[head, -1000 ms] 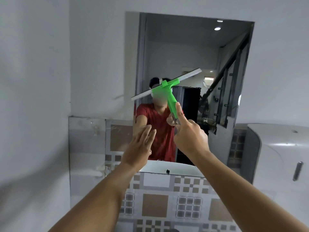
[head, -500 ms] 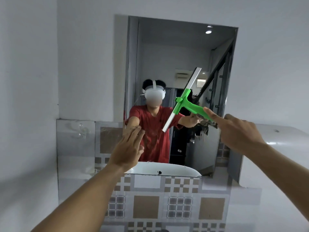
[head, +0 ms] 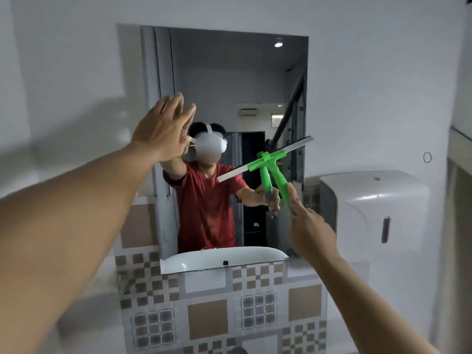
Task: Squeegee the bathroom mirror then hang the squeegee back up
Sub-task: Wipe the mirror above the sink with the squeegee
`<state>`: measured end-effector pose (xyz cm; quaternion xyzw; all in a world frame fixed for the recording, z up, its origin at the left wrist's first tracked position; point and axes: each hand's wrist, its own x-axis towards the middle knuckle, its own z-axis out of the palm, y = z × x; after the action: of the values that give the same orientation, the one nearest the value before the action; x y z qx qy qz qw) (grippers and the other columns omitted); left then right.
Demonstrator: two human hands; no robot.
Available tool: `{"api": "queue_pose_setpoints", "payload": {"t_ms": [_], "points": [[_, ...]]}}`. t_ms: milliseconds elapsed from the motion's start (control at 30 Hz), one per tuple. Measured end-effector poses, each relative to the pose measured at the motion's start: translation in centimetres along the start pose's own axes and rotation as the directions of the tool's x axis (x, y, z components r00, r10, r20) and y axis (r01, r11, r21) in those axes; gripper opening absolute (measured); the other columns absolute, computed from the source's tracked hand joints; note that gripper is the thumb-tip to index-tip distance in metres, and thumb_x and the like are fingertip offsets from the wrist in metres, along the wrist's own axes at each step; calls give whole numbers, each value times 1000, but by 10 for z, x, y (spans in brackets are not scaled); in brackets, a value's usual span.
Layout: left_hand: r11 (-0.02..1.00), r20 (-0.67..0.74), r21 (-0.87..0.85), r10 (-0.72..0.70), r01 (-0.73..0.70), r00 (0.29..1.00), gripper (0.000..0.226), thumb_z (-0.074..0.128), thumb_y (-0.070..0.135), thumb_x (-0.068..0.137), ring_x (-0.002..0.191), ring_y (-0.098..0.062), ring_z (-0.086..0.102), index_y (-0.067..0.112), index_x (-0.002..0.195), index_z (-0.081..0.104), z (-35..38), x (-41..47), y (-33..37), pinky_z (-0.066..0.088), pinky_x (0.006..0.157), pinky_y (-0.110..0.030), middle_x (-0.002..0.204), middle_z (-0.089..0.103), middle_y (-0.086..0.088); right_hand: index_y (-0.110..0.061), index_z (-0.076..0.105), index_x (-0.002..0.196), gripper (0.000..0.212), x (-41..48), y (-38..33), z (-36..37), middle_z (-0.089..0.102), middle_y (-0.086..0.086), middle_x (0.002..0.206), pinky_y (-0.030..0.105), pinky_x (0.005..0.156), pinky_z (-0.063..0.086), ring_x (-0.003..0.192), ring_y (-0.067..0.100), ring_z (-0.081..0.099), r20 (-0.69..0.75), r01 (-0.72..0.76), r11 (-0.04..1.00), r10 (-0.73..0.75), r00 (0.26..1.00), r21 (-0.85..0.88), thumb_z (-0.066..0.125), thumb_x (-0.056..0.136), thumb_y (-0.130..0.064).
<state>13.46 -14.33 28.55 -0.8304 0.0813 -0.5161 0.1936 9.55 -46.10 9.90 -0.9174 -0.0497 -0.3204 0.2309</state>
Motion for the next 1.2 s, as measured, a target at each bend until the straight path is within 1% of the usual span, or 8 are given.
{"api": "queue_pose_setpoints", "payload": {"t_ms": [167,333,533,600,733,833,967,1200], "points": [[1000,33,-20,15,-14,999,79,65,39,89,143,-45,28,15,156,32,-4,1,-1,34,115,-55,160,27,-23,-51,-14,152,95,-23,-13,43,61,-1,80,36,50,51,60,15,56,42,-130,967,124,991,217,50,97,-9],[999,37,-30,33,-32,999,76,66,43,86,135,-43,36,18,152,38,-9,2,-6,46,103,-57,154,36,-18,-38,-13,157,95,-43,-54,65,64,5,76,37,49,45,56,18,54,70,-206,883,195,978,422,47,94,0],[998,19,-41,40,-40,999,59,57,27,93,135,-39,40,15,148,44,-12,7,-14,50,96,-54,153,42,-14,-40,-15,156,91,-51,-140,102,66,5,82,44,60,52,67,22,60,88,-273,553,338,937,787,43,96,-5],[999,43,-35,42,-41,998,59,58,29,94,137,-37,38,17,150,43,-13,8,-14,51,95,-53,155,40,-12,-42,-20,154,93,-49,-163,109,66,5,87,40,65,53,73,20,62,66,-249,518,347,936,818,43,96,-6],[999,68,-29,32,-30,997,60,64,34,94,137,-35,38,20,150,45,-14,11,-18,53,91,-55,155,40,-8,-58,-33,140,99,-54,-186,118,60,6,103,35,68,51,78,17,58,14,-107,676,142,990,729,38,98,-4],[999,69,-39,33,-31,997,59,65,34,94,137,-35,39,21,149,47,-13,12,-22,53,89,-55,154,41,-7,-44,-22,153,88,-55,-186,122,57,6,102,22,53,37,67,8,48,16,-62,781,67,998,622,41,102,-10],[999,50,-38,33,-31,998,56,62,31,94,133,-35,41,23,148,48,-10,12,-22,55,87,-54,152,43,-6,-39,-18,156,93,-62,-163,129,62,13,122,22,41,30,53,10,44,28,43,934,-57,998,356,47,98,-8],[999,28,-43,17,-15,999,55,52,20,93,133,-35,40,19,148,46,-7,9,-16,55,85,-50,153,41,-9,-43,-27,151,103,-74,-113,116,59,10,119,23,41,23,48,10,34,157,199,980,-199,967,17,46,92,-2]]}}
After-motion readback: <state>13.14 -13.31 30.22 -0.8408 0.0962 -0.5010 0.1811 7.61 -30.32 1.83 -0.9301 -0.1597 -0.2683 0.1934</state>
